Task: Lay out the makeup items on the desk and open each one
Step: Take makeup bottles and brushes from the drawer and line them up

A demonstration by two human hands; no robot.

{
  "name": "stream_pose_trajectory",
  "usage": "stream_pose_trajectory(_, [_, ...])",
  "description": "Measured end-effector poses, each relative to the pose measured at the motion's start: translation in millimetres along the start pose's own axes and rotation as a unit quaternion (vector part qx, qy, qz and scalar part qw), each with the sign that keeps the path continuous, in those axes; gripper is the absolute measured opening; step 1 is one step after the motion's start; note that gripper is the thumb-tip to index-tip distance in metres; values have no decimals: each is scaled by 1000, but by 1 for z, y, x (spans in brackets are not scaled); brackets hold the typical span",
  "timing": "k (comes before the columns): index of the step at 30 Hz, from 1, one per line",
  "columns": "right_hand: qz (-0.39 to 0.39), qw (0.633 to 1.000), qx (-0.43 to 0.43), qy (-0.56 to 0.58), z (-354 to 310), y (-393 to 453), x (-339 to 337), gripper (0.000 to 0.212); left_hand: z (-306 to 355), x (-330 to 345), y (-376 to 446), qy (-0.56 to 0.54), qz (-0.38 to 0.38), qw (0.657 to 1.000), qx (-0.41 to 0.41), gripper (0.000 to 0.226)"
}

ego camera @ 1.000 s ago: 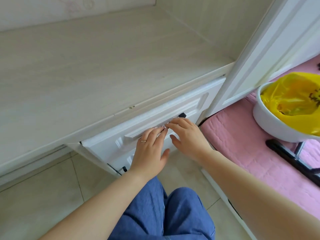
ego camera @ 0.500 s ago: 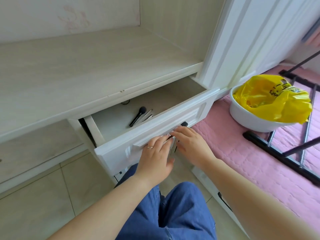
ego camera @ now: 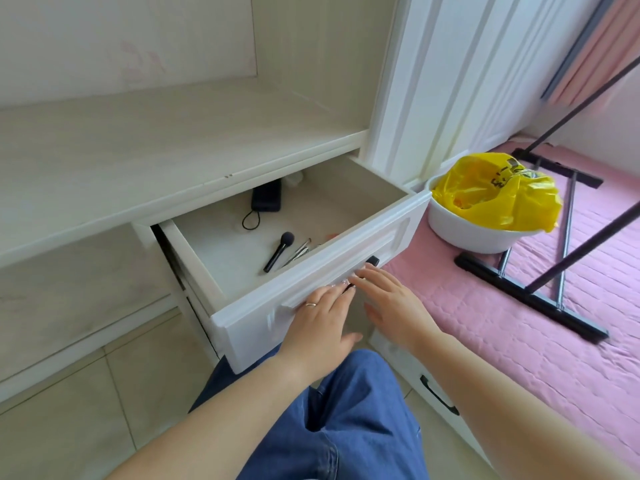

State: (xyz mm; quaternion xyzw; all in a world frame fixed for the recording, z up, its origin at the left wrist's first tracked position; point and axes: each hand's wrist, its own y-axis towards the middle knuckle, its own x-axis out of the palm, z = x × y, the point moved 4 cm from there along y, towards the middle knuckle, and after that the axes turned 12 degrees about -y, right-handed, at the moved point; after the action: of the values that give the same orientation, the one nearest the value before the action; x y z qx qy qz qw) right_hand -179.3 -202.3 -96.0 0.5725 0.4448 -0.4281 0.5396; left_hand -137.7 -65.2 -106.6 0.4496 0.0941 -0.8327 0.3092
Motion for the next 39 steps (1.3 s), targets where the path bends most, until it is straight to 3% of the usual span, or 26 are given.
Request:
stream_pose_trajectory(3, [-8, 1000, 9, 1, -3, -6, -3, 46, 13, -14, -4, -91, -20, 996, -1, 73])
stream_pose_trajectory(6, [103, 993, 40, 34, -5, -2, -26, 44, 33, -49, -8, -174, 30, 983, 45, 62])
stream_pose_trajectory(8, [151, 986, 41, 57, -8, 7, -43, 51, 40, -81, -9, -156, 93, 980, 85, 54])
stream_pose_trajectory(11, [98, 995, -7, 19, -18, 28, -55, 65, 30, -117, -9, -95, 131, 984, 78, 55])
stream_pose_trajectory(14, [22, 998, -44, -40, -25, 46, -53, 71, 1, -124, -11, -38, 67, 997, -25, 67])
stream_pose_trajectory(17, [-14, 997, -44, -63, -23, 51, -44, 70, -15, -120, -15, -40, 17, 996, -82, 57])
stream_pose_trajectory(21, [28, 998, -31, -52, -23, 48, -41, 64, -19, -119, -16, -122, -1, 987, -105, 35])
stream_pose_trajectory(25, [68, 997, -26, -41, -23, 42, -41, 57, -19, -119, -15, -162, -22, 980, -112, 27])
stream_pose_trajectory(39, [143, 990, 2, -15, -15, 3, -38, 43, -9, -96, -20, -218, -61, 969, -103, 52])
